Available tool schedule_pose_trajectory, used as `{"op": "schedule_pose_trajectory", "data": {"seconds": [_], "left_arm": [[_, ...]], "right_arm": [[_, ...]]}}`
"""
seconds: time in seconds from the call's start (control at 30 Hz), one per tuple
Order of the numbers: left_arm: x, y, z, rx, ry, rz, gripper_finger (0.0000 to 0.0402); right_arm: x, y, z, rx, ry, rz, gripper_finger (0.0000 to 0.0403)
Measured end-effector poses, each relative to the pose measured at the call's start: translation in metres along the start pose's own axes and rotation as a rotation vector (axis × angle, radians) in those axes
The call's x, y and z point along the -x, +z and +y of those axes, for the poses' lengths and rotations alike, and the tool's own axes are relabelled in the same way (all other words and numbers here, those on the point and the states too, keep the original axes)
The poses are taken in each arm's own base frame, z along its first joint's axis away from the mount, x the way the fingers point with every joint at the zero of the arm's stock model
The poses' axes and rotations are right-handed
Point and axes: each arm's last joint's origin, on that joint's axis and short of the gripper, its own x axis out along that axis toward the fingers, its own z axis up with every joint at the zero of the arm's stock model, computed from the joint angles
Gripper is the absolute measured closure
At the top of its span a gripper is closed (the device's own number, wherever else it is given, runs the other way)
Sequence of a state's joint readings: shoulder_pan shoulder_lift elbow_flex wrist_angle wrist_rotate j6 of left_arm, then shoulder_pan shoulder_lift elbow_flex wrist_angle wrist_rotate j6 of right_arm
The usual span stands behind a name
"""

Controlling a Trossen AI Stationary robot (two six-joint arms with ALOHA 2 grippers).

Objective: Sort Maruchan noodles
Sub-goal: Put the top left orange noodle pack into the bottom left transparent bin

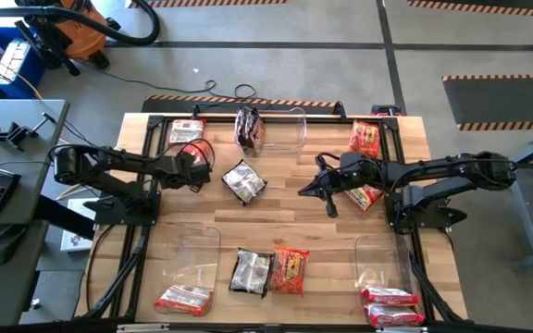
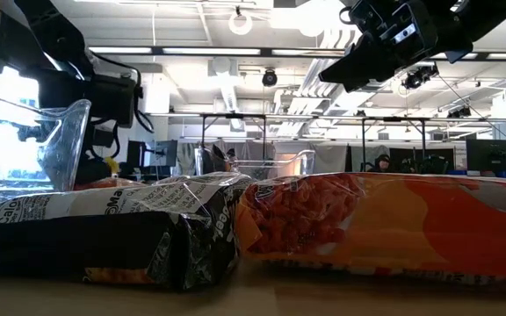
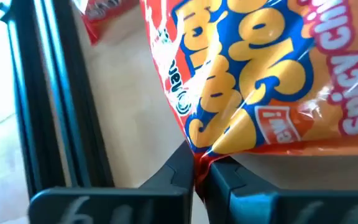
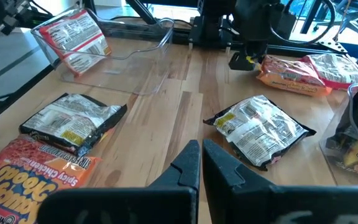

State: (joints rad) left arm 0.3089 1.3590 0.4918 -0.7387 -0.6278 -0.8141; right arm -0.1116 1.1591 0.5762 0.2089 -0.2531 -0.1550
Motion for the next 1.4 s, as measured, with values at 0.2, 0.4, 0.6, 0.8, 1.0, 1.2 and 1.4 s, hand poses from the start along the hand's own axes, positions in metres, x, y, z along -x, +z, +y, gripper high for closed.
{"op": "schedule_pose_trajectory", "data": {"seconds": [0.2, 0.4, 0.6, 0.8, 1.0, 1.2, 1.4], "left_arm": [[0.017, 0.007, -0.007, 0.010, 0.052, -0.171, 0.0399], [0.041, 0.022, -0.009, -0.036, 0.162, -0.356, 0.0401], [0.063, 0.033, -0.014, -0.159, 0.225, -0.472, 0.0401], [0.077, 0.036, -0.016, -0.231, 0.196, -0.493, 0.0401], [0.099, 0.030, -0.005, -0.233, 0.070, -0.540, 0.0401], [0.128, 0.017, 0.012, -0.244, -0.071, -0.662, 0.0401], [0.158, 0.018, 0.015, -0.194, -0.252, -0.833, 0.0401]], "right_arm": [[0.000, 0.000, 0.000, 0.001, 0.000, 0.000, 0.0403], [0.000, 0.000, 0.000, -0.012, 0.000, 0.003, 0.0403], [0.000, 0.000, -0.001, -0.079, -0.046, 0.007, 0.0396], [0.000, 0.000, -0.001, -0.122, -0.053, 0.007, 0.0364], [0.000, -0.001, -0.003, -0.156, -0.062, 0.006, 0.0326], [-0.001, 0.003, -0.014, -0.298, -0.091, -0.074, 0.0284], [-0.032, -0.005, -0.020, -0.412, 0.046, -0.163, 0.0228]]}}
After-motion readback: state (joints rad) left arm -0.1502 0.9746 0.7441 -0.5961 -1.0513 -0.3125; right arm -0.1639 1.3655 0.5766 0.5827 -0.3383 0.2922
